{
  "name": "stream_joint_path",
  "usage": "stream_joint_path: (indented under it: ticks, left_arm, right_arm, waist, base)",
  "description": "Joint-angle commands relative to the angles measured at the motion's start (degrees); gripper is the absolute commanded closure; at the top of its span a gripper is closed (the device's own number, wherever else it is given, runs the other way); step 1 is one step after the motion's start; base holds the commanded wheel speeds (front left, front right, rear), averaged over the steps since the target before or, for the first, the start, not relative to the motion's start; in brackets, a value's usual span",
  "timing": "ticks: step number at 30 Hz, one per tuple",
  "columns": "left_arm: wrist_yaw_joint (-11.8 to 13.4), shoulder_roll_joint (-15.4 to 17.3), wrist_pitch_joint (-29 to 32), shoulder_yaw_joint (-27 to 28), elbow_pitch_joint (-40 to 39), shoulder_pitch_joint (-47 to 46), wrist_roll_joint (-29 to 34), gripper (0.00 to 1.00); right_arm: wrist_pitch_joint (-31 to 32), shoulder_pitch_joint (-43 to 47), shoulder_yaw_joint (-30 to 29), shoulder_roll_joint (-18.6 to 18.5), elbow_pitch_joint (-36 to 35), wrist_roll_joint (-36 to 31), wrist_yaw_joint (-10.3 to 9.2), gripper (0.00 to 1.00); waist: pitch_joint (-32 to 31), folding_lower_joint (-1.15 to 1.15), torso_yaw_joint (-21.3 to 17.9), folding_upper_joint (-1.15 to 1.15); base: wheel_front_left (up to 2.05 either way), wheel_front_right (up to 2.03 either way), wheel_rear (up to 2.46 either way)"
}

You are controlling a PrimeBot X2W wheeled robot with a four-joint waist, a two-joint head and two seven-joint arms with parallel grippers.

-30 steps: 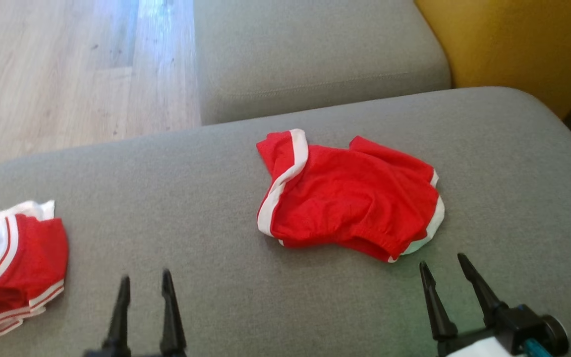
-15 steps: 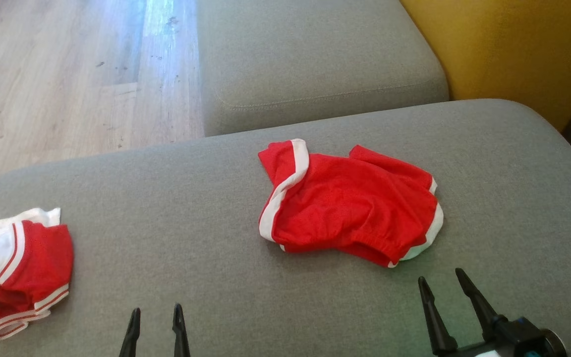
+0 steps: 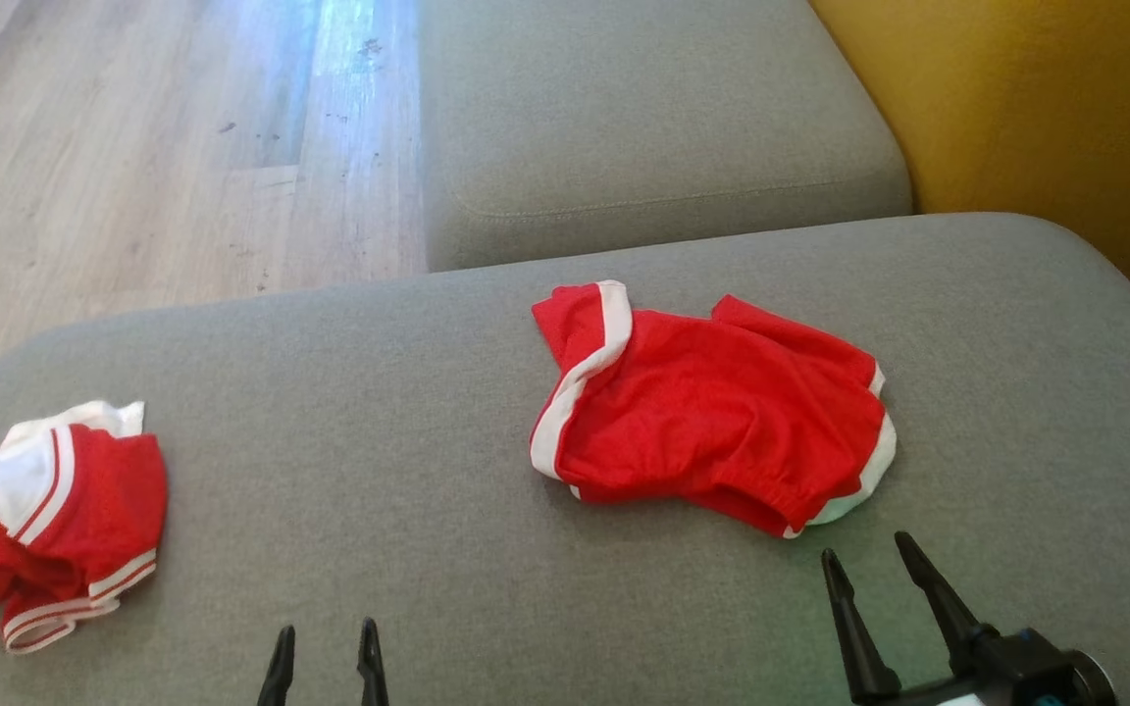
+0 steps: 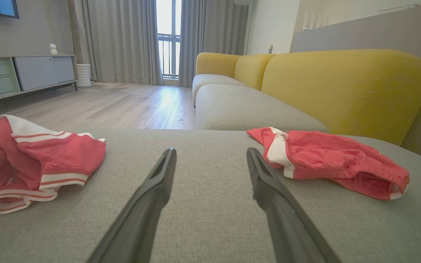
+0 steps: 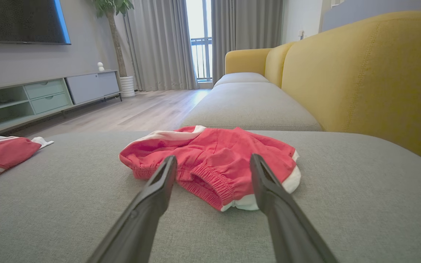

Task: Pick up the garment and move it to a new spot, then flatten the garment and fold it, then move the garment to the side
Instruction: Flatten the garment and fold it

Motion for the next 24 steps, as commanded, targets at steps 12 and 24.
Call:
stream_joint_path:
  ticks: [12,24]
  left_arm:
    - [1.2,-0.6,-0.6,0.3,-2.3,-1.2,-0.3,0.0]
    - [-0.2,-0.6,-0.6,0.0,-1.6,-0.7,-0.5,0.0]
  right_arm:
    - [-0.2,-1.3,1.4,-0.4,-1.9,0.4,-0.05,0.0]
    - [-0.2,-1.8,1.7,-0.1,-1.6,0.3,-0.05,0.0]
  waist:
    - [-0.1,0.0,2.9,0.0]
    - [1.1,0.0,3.2,0.0]
  base:
    - [0.0,0.0,0.0]
    - [0.0,0.0,0.0]
